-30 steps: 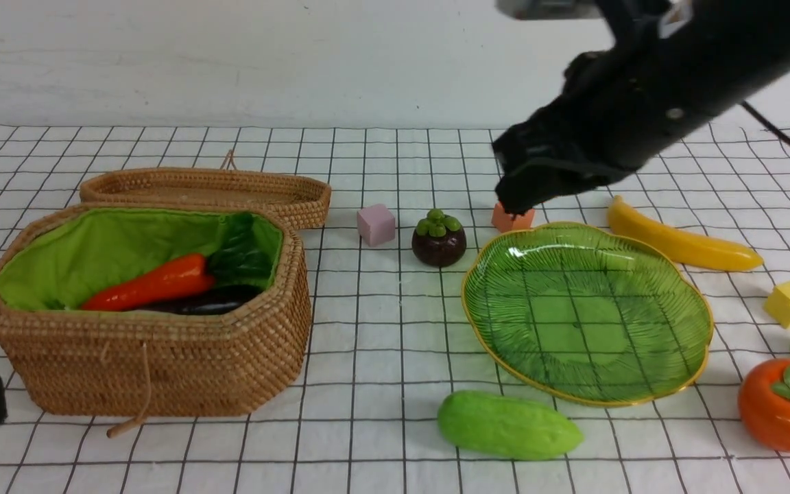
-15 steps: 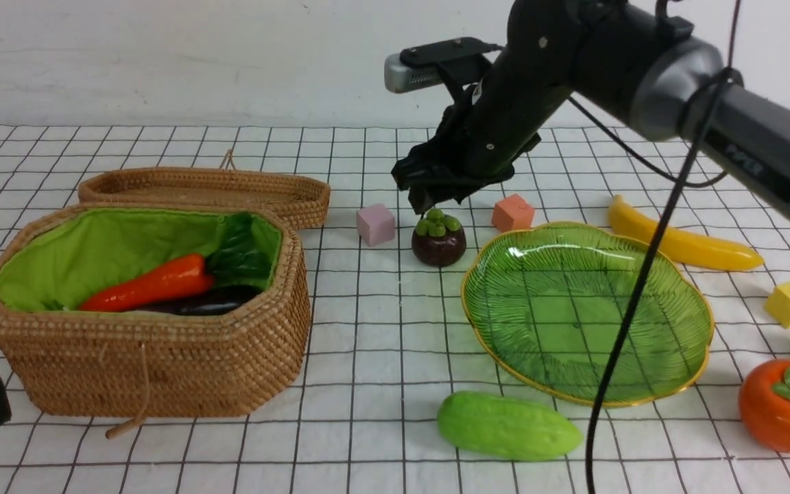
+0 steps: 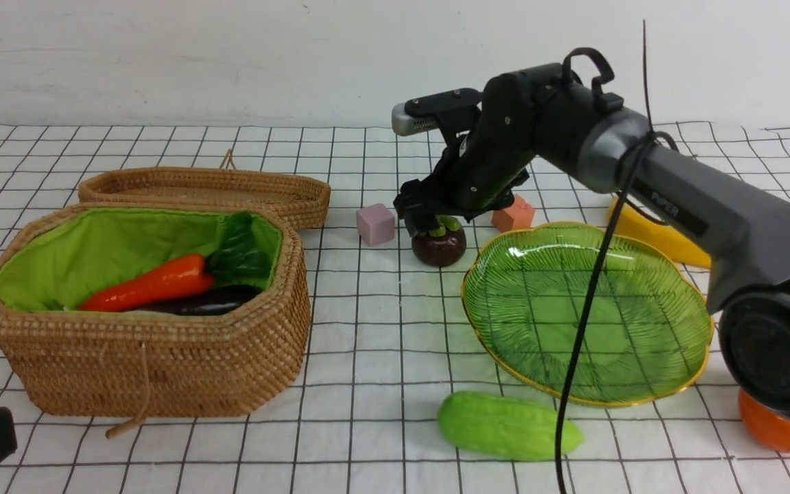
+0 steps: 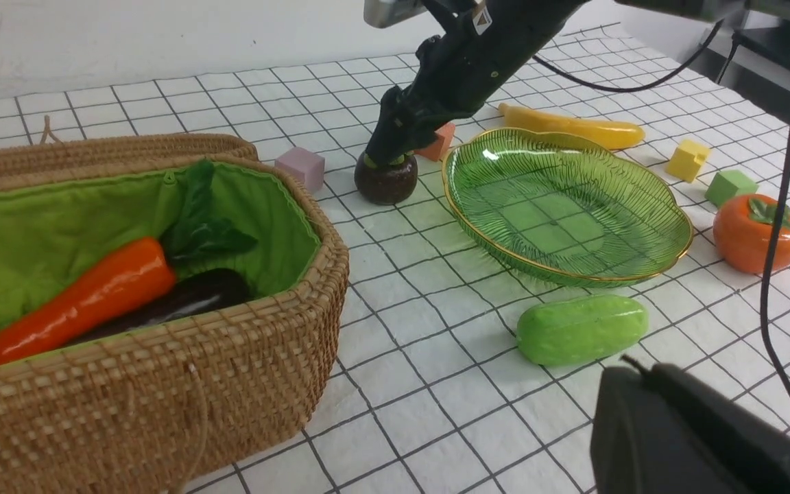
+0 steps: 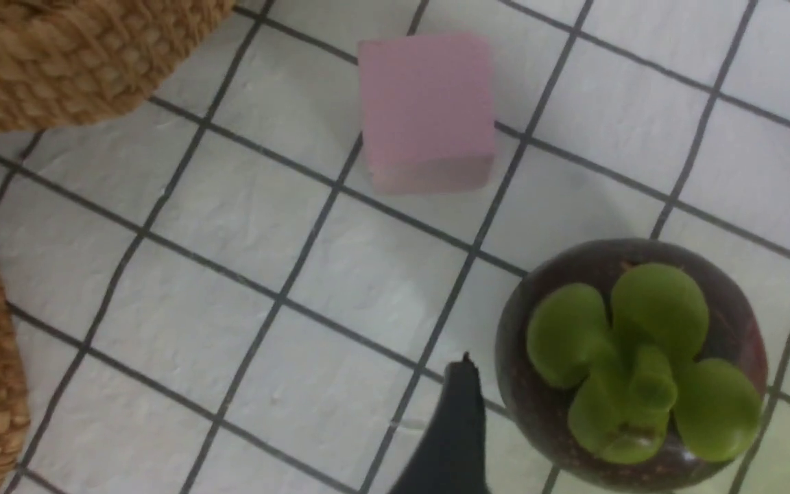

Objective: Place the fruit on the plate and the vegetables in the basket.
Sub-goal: Use the right arm to grab a mangosteen and put it into the right plate, then take a chayote with your right arm and place it on the basket on the left, then grab a tomato with your right arm and place it on the plate on the right.

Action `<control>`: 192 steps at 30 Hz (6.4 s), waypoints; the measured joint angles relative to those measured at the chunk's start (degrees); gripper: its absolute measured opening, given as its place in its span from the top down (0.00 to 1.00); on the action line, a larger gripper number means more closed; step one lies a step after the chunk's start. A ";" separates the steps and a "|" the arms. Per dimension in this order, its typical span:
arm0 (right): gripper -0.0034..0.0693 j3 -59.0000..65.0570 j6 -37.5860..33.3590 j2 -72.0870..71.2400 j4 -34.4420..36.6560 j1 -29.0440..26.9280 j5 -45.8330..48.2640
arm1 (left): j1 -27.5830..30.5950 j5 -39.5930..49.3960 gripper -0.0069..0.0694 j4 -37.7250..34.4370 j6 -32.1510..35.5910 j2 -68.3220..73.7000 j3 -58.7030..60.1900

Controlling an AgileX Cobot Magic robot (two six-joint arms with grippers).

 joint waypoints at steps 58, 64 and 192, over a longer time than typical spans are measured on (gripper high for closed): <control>0.17 29.91 10.02 -32.90 -7.05 0.38 15.84 | 0.00 4.71 0.93 -0.86 0.24 0.00 0.00; 0.17 43.77 18.45 -30.27 -7.56 -5.31 -4.53 | 0.00 5.69 0.93 -9.11 8.21 0.00 0.00; 0.08 75.40 7.65 -49.24 14.79 -42.78 -6.13 | 0.00 10.07 0.88 -34.87 41.80 0.00 -6.41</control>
